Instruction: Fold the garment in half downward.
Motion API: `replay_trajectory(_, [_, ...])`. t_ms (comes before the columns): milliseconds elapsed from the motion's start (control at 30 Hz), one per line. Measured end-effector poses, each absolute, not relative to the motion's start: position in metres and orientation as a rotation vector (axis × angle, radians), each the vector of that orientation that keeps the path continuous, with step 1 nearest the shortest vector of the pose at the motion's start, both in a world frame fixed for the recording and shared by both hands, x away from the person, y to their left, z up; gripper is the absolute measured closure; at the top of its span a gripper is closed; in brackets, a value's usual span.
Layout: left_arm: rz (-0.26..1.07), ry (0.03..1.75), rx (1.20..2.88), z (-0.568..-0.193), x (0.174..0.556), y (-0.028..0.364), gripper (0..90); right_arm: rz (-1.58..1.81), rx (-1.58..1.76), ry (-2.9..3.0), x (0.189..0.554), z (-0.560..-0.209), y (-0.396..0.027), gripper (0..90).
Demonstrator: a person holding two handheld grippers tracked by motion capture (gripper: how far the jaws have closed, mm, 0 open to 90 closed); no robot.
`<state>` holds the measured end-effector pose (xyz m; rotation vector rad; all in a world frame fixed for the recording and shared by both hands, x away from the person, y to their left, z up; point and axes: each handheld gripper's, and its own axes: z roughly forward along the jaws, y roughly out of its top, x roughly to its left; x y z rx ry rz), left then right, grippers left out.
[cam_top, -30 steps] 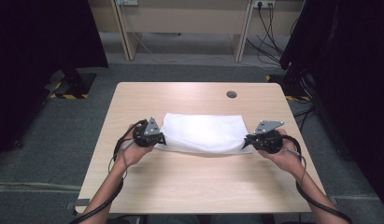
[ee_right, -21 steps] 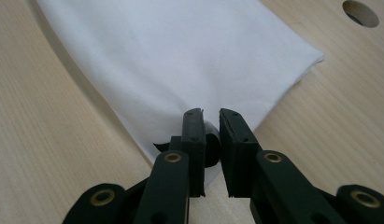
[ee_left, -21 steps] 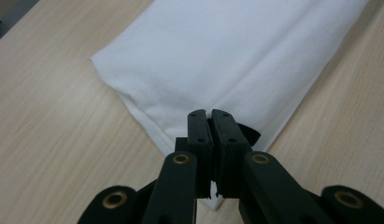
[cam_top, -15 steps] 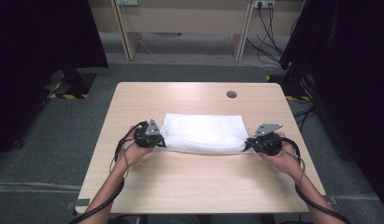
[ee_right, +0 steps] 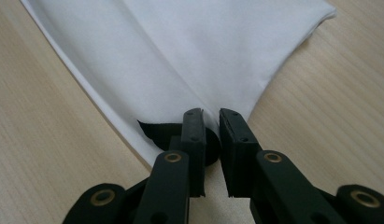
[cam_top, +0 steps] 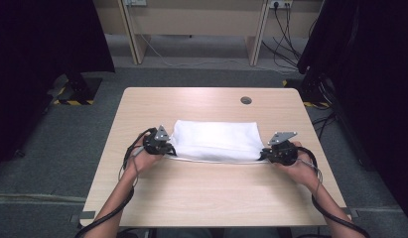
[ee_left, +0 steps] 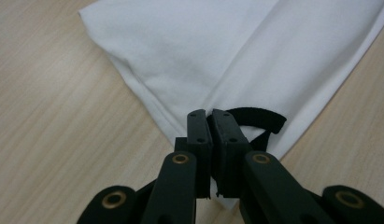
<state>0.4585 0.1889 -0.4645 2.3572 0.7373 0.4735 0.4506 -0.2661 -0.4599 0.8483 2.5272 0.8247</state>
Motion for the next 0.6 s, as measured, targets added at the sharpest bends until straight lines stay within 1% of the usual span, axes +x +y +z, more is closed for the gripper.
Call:
replay_trajectory(33, [0.473, 0.737, 2.357, -0.465, 0.458, 0.189, 81.6, 0.825, 0.848, 2.527, 0.451, -0.46, -0.266, 80.1])
replay_trajectory(67, [0.473, 0.737, 2.357, -0.465, 0.458, 0.189, 81.6, 0.831, 0.852, 2.524, 0.451, -0.459, -0.266, 80.1])
replay_trajectory(100, [0.47, 0.735, 2.352, -0.463, 0.458, 0.189, 81.6, 0.831, 0.852, 2.524, 0.451, -0.459, -0.266, 73.8])
replay_trajectory(133, [0.474, 0.743, 2.339, -0.461, 0.458, 0.189, 77.5, 0.846, 0.864, 2.514, 0.451, -0.456, -0.266, 71.1])
replay_trajectory(200, [0.476, 0.756, 2.318, -0.458, 0.458, 0.19, 73.3, 0.865, 0.867, 2.503, 0.451, -0.454, -0.267, 68.6])
replay_trajectory(267, [0.482, 0.749, 2.304, -0.454, 0.457, 0.19, 71.6, 0.891, 0.873, 2.486, 0.451, -0.449, -0.267, 65.8])
replay_trajectory(433, [0.516, 0.727, 2.264, -0.436, 0.451, 0.186, 64.3, 0.936, 0.856, 2.441, 0.447, -0.435, -0.262, 62.2])
replay_trajectory(600, [0.552, 0.686, 2.262, -0.423, 0.446, 0.178, 63.0, 0.945, 0.803, 2.455, 0.443, -0.431, -0.25, 61.9])
